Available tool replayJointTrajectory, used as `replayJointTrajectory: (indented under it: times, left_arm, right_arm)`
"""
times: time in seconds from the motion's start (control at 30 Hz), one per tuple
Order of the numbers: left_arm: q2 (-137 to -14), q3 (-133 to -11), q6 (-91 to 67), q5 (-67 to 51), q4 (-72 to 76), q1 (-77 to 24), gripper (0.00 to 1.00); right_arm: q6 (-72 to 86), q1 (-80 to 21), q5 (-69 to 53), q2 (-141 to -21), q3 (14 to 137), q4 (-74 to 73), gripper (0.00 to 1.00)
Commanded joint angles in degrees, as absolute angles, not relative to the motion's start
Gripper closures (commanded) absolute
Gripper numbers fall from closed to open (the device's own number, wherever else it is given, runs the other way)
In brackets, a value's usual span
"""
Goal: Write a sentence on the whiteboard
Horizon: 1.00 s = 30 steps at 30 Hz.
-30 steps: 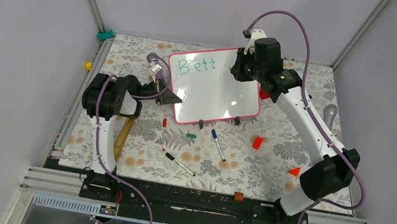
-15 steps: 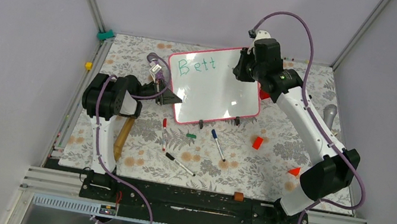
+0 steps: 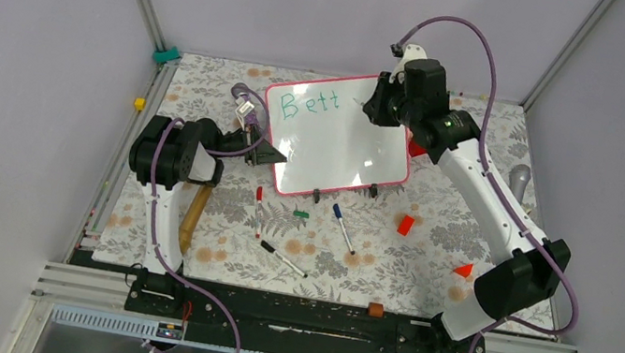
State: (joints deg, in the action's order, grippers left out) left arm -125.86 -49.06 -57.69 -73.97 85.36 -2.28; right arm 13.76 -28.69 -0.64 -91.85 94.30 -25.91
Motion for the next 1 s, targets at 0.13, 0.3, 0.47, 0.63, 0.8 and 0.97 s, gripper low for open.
replayJointTrajectory:
  times: [0.13,0.3,0.47,0.63,0.8,0.97]
  left_arm:
    - [-127.52,-49.05,-59.52,-74.45,84.20,-2.90,1.00]
    - [-127.57,-49.13,-59.59,-74.44,84.14,-2.90,1.00]
    - [-127.61,-49.13,-59.68,-74.50,84.18,-2.90,1.00]
    - [-127.62,-49.23,-59.77,-74.49,84.13,-2.90,1.00]
    - [-127.70,-49.22,-59.70,-74.44,84.15,-2.90,1.00]
    - [-127.36,-48.98,-58.87,-74.82,84.17,-2.90,1.00]
  right_arm:
    - [9.50,-28.76,-4.21,-92.97,98.20,-24.06,1.00]
    - [6.21,-32.25,4.34,-93.84,98.00,-23.53,1.00]
    - [4.32,-35.73,8.14,-95.67,100.00,-24.68,1.00]
    - [3.71,-36.52,9.61,-97.44,100.91,-25.74,1.00]
    - [2.75,-37.04,13.93,-100.97,104.26,-27.83,1.00]
    - [2.02,-37.09,16.39,-104.10,108.75,-30.82,1.00]
